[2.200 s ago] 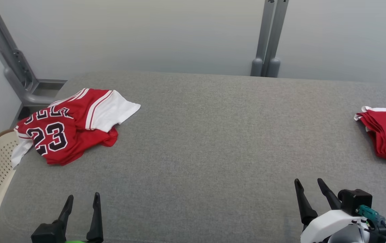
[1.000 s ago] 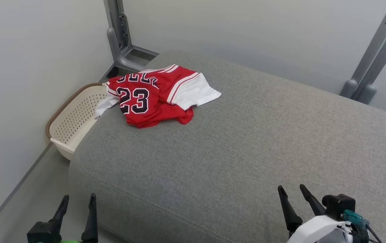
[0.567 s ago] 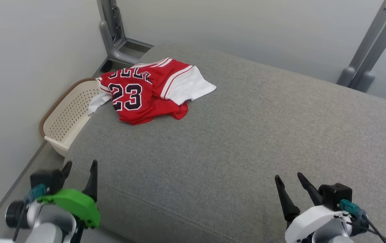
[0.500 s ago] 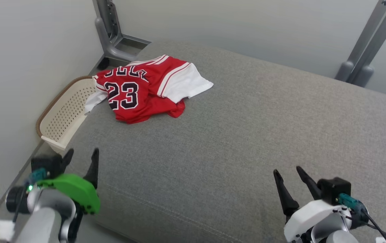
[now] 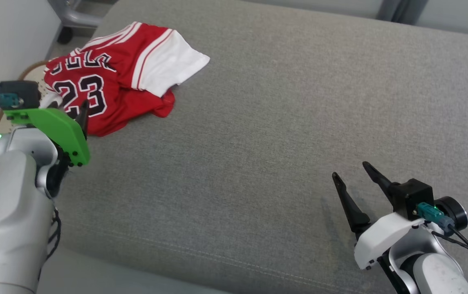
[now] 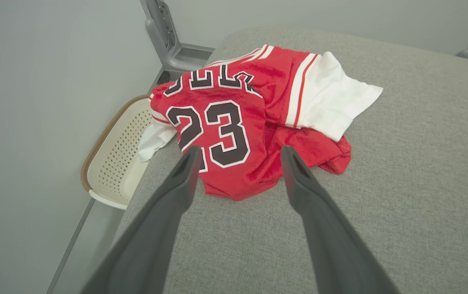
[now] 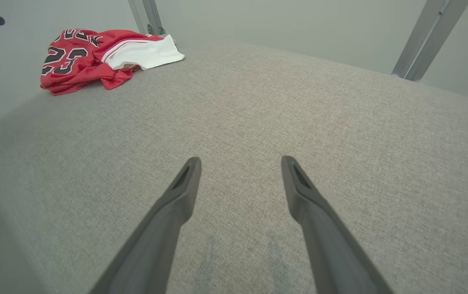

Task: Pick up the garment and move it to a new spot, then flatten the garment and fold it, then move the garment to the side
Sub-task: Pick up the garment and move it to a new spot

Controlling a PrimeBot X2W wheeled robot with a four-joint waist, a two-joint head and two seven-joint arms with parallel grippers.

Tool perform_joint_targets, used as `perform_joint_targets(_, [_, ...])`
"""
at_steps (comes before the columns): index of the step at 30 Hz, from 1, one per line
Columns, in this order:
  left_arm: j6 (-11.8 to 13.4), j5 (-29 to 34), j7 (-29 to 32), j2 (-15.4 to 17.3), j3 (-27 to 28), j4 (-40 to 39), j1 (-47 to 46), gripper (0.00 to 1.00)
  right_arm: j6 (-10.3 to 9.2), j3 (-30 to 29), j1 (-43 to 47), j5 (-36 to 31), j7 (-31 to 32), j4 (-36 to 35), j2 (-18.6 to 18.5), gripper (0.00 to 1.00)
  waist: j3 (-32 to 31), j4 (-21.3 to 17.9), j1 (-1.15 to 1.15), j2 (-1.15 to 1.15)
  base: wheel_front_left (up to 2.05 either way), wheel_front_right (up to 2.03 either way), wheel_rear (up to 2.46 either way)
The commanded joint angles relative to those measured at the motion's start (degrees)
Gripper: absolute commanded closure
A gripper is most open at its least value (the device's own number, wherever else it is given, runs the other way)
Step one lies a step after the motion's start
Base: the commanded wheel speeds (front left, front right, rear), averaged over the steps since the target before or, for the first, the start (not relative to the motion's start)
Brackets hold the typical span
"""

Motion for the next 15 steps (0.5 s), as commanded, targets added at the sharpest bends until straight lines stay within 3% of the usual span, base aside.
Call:
perform_joint_targets(1, [-0.31,-0.24,0.53,0.65,0.02,1.10,-2.23,0.00,-0.03,-0.08,0.19,-0.37,0.60,-1.26,-0.79,0.00,7.48,-5.94,0.00,0.00,0.00,0.00,0.00])
perform_joint_targets(7, [-0.37,-0.29,4.48,2.48,-0.19,7.58,-8.71,0.00,-0.04,1.20,0.66,0.05,3.58,-6.94,-3.95,0.00,12.47,-8.89,0.00,0.00,0.00,0.00,0.00])
perform_joint_targets(15, [2.54,1.29,5.81,3.80,-0.92,12.99,-13.30,0.00,-0.03,0.50,1.61,0.22,5.72,-12.07,-6.75,0.00,16.68,-10.50,0.00,0.00,0.00,0.00,0.00])
